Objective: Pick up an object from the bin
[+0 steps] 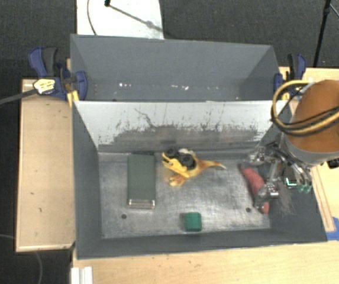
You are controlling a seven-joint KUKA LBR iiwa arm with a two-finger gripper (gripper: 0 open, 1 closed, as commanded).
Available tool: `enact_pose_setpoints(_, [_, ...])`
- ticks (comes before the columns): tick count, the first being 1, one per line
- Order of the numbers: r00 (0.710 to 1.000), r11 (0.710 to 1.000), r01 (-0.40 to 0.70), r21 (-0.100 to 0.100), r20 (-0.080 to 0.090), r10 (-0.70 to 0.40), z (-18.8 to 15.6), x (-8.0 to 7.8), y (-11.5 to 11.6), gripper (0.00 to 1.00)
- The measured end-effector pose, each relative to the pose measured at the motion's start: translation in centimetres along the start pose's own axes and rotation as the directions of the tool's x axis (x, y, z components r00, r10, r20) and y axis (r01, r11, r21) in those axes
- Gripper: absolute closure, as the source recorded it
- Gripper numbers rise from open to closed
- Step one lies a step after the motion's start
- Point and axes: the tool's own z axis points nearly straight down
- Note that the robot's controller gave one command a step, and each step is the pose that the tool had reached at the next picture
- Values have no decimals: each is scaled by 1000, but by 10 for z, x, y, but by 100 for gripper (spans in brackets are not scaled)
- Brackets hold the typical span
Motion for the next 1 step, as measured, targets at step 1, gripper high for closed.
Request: enact_pose_setpoints(1, [1000,1000,3,1,7,-3,-4,-2,0,0])
